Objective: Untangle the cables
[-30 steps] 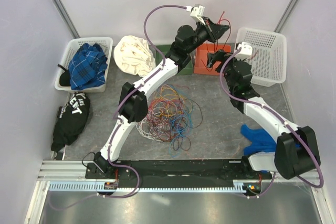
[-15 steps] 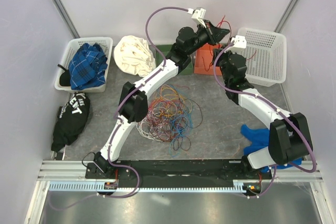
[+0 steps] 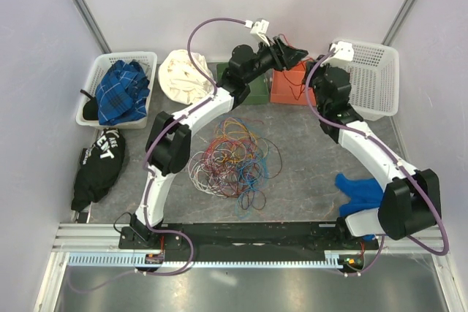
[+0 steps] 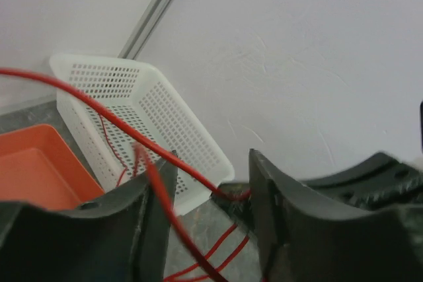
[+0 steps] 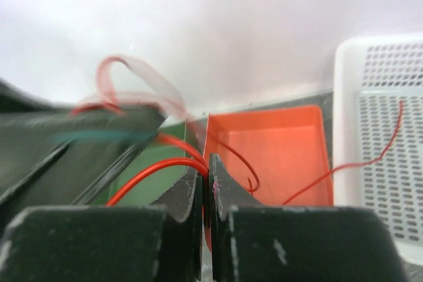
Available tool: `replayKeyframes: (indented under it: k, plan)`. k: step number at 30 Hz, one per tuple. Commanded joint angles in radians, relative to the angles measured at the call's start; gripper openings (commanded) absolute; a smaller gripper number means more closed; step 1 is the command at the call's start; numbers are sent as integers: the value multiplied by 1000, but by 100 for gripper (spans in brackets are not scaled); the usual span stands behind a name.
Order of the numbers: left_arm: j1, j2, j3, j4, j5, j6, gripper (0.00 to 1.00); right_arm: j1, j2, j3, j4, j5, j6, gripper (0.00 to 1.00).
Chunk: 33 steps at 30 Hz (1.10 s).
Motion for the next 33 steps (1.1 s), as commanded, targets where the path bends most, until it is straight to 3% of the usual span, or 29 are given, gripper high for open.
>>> replayKeyframes:
  k: [1,8,14,22,25,27,31,33]
  plan:
    - [10,-113,-55,26,40,-5,99,-61,-55,122,-18,110,56,0]
    - [50,-209,-147,38,93,-34,100,-225,-20,245,-77,29,145,0]
    - [74,-315,-265,-37,84,-8,100,-314,53,374,-112,82,224,0]
    - [89,-573,-610,-74,35,-8,100,-394,195,524,-146,183,192,0]
    - [57,-647,-760,-112,-148,-120,100,-413,271,527,-149,208,181,0]
    - [34,-670,-822,-126,-169,-182,100,-419,299,517,-149,216,179,0]
    - [27,-769,-814,-367,-307,-61,100,-433,339,414,-116,211,190,0]
    - [27,-849,-860,-413,-373,-44,100,-437,359,395,-114,207,204,0]
